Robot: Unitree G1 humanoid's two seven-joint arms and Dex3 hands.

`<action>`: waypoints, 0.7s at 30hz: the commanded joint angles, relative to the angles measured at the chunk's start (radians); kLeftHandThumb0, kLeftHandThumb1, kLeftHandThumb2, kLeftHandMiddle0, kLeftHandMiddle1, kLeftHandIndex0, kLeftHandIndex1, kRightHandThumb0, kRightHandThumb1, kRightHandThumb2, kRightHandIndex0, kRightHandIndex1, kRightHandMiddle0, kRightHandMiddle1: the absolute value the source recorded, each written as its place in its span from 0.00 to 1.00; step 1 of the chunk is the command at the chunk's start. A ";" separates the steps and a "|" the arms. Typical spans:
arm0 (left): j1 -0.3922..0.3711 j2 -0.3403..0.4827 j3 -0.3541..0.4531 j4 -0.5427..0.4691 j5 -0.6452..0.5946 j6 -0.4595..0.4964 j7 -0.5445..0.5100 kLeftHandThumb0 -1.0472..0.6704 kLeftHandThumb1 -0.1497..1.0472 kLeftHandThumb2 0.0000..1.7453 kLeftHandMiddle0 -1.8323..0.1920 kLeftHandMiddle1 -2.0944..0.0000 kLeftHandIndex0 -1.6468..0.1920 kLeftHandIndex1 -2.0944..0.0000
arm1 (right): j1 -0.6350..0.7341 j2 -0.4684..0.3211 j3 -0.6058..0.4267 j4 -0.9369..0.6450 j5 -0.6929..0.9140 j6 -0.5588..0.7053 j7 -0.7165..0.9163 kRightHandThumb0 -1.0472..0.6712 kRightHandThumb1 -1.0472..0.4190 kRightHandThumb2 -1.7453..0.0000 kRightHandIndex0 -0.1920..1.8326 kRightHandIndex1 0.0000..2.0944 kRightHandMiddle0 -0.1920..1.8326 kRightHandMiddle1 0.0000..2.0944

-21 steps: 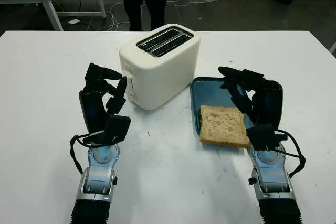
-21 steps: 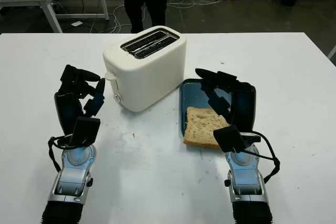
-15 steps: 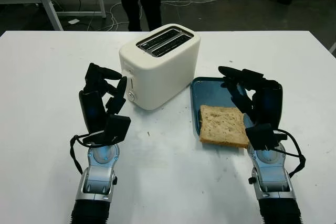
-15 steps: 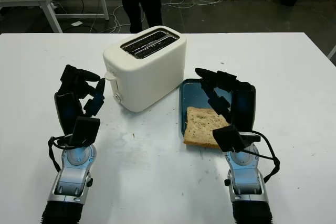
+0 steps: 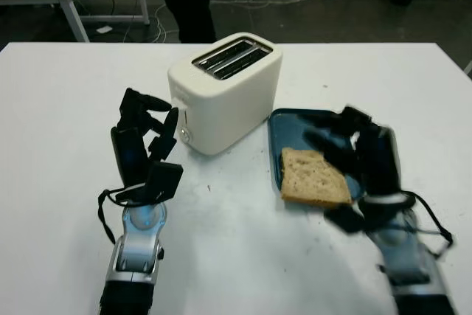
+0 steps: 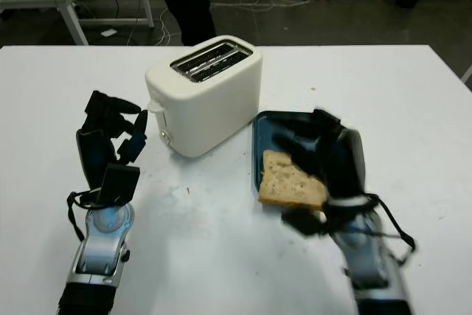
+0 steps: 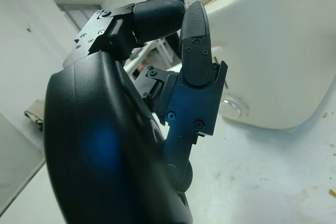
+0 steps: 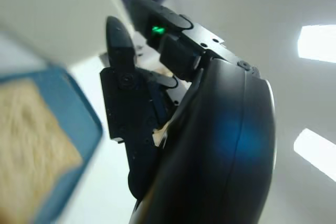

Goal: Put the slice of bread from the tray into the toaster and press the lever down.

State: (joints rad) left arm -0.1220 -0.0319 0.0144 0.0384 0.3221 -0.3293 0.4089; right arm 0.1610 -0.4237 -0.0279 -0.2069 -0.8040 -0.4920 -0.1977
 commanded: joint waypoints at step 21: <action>-0.011 0.000 -0.002 0.002 0.002 0.006 0.001 0.37 0.89 0.24 0.52 0.17 0.68 0.17 | 0.086 -0.113 0.138 0.062 -0.441 0.341 0.017 0.18 0.13 0.99 0.18 0.00 0.18 0.00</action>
State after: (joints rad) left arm -0.1223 -0.0317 0.0137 0.0384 0.3192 -0.3283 0.4072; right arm 0.2517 -0.5284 0.0932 -0.1864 -1.2142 -0.1817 -0.1728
